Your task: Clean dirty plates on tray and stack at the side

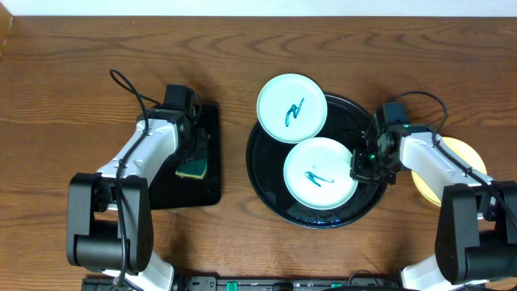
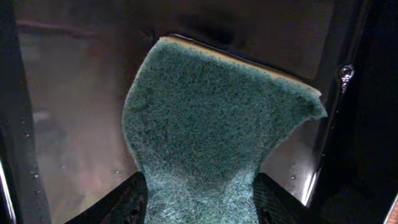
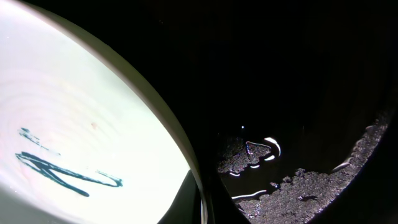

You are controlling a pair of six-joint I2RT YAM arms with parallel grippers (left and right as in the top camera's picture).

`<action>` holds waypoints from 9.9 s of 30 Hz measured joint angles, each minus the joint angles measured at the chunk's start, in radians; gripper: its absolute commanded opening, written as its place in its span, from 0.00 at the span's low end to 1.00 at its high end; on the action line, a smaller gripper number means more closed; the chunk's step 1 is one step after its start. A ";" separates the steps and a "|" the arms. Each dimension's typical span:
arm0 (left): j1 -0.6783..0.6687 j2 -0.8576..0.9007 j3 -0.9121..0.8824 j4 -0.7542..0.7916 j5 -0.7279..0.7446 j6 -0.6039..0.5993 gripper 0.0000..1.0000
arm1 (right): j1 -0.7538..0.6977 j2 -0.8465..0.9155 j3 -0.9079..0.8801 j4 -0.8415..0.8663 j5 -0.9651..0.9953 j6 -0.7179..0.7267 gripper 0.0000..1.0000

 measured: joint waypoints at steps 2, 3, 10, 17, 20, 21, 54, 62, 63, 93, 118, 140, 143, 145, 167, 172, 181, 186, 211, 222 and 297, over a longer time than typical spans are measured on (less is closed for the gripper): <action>0.000 0.000 0.000 0.000 0.001 0.001 0.45 | 0.000 0.000 0.000 0.000 0.000 0.000 0.01; 0.001 0.000 0.000 0.000 0.001 -0.001 0.44 | 0.000 0.000 0.000 0.000 0.000 0.000 0.01; 0.001 0.000 0.000 -0.006 0.001 0.000 0.47 | 0.000 0.000 0.000 0.000 0.000 0.000 0.01; 0.001 0.000 0.000 -0.009 0.009 0.000 0.56 | 0.000 0.000 0.000 0.000 0.000 0.000 0.01; 0.001 0.000 0.000 -0.010 0.009 0.000 0.57 | 0.000 0.000 0.000 0.000 0.000 0.000 0.01; 0.001 0.000 0.000 -0.010 0.009 0.000 0.57 | 0.000 0.000 0.000 0.000 0.000 0.000 0.01; 0.000 0.020 0.000 -0.005 0.017 0.000 0.38 | 0.000 0.000 0.000 0.000 0.000 0.000 0.01; 0.000 0.021 0.000 -0.007 0.016 0.000 0.37 | 0.000 0.000 0.000 0.000 0.000 0.000 0.01; 0.000 0.021 0.000 -0.008 0.016 0.000 0.37 | 0.000 0.000 0.000 0.000 0.000 0.000 0.01; 0.000 0.002 0.000 -0.015 0.016 0.000 0.42 | 0.000 0.000 0.000 0.000 0.000 0.000 0.01; 0.000 0.002 0.000 -0.015 0.019 0.000 0.37 | 0.000 0.000 0.000 0.000 0.000 0.000 0.01; 0.000 -0.064 0.000 -0.022 0.019 0.000 0.38 | 0.000 0.000 0.000 0.000 0.000 0.000 0.01; 0.000 -0.048 0.000 -0.023 0.019 0.000 0.38 | 0.000 0.000 0.000 0.000 0.000 0.000 0.01; 0.000 -0.026 0.000 -0.024 0.019 0.000 0.38 | 0.000 0.000 0.000 0.000 0.000 0.000 0.01; 0.000 -0.011 0.000 -0.024 0.027 -0.003 0.61 | 0.000 0.000 0.000 0.000 0.000 0.000 0.01; 0.000 -0.034 -0.001 -0.027 0.027 -0.003 0.65 | 0.000 0.000 0.000 0.000 0.000 0.000 0.01; 0.000 -0.034 -0.002 -0.034 0.027 -0.004 0.64 | 0.000 0.000 0.000 0.000 0.000 0.000 0.01; 0.000 -0.023 -0.002 -0.032 0.027 -0.004 0.63 | 0.000 0.000 0.000 0.000 0.000 0.000 0.01; 0.000 0.012 -0.008 0.011 0.027 -0.004 0.61 | 0.000 0.000 0.000 0.000 0.000 0.000 0.01; 0.000 0.017 -0.011 -0.021 0.027 -0.003 0.25 | 0.000 0.000 0.000 0.000 0.000 0.000 0.01; -0.148 -0.009 -0.011 -0.010 0.147 -0.083 0.07 | 0.000 0.000 0.000 0.011 0.000 0.000 0.01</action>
